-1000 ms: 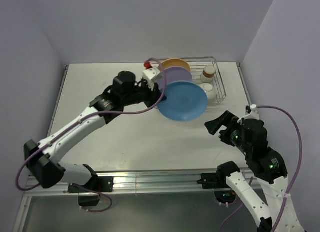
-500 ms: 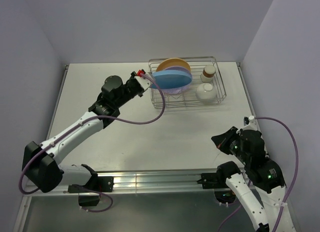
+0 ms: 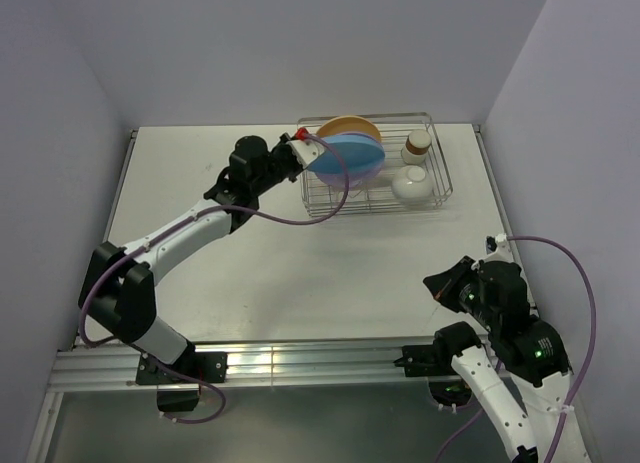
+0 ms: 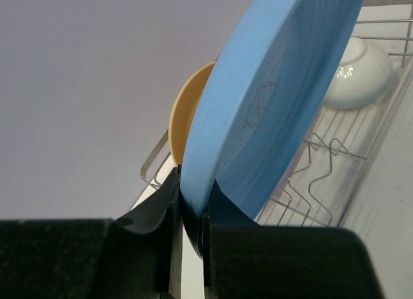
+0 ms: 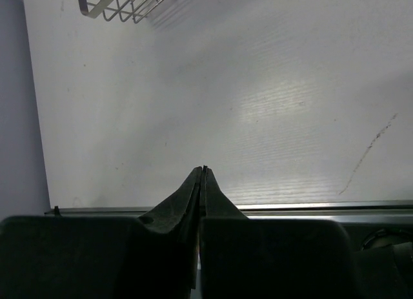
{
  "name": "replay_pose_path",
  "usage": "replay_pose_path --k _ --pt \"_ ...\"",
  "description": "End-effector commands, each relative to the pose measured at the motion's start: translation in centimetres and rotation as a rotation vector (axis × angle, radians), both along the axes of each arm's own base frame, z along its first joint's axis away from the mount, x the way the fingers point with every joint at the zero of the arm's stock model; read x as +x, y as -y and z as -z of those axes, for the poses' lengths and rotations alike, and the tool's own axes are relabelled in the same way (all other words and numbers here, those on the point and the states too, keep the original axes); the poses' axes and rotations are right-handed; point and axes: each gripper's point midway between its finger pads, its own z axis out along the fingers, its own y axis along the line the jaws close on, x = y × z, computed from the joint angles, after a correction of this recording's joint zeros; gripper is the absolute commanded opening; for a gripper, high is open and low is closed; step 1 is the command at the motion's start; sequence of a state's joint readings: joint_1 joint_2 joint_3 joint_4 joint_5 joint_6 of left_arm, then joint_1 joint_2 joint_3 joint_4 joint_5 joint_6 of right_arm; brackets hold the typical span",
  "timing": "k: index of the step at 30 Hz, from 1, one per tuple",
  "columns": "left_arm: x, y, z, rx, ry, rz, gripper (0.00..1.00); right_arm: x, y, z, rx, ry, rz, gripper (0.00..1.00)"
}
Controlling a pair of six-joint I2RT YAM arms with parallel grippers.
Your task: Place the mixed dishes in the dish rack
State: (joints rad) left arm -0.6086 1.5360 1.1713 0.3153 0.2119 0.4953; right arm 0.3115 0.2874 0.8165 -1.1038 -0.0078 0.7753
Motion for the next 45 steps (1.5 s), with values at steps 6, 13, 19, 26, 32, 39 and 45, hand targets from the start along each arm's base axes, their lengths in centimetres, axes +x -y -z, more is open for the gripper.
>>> replay_pose_path --k 6,13,19,26,32,39,45 --pt "2.4 1.2 -2.3 -0.018 0.069 0.005 0.0 0.2 0.0 0.6 -0.007 0.011 -0.007 0.0" --pt "3.3 1.2 -0.5 -0.038 0.015 -0.046 0.0 0.1 -0.1 0.6 -0.001 0.012 -0.013 0.0" --pt "3.8 1.9 2.3 -0.007 -0.033 -0.093 0.0 0.1 -0.5 0.8 0.019 0.014 -0.024 0.0" --pt "3.8 3.8 4.3 0.001 -0.09 -0.106 0.0 -0.2 -0.4 0.9 0.023 0.015 -0.016 0.0" --pt "4.2 5.1 5.7 0.013 -0.126 -0.124 0.0 -0.5 -0.3 1.0 0.026 0.017 -0.017 0.0" --pt "4.1 5.3 5.0 -0.022 -0.126 -0.147 0.0 -0.7 -0.2 1.3 0.022 0.015 -0.015 0.0" --pt "4.2 5.1 4.2 -0.02 -0.122 -0.162 0.0 -0.7 -0.3 1.2 0.026 0.022 -0.02 0.0"
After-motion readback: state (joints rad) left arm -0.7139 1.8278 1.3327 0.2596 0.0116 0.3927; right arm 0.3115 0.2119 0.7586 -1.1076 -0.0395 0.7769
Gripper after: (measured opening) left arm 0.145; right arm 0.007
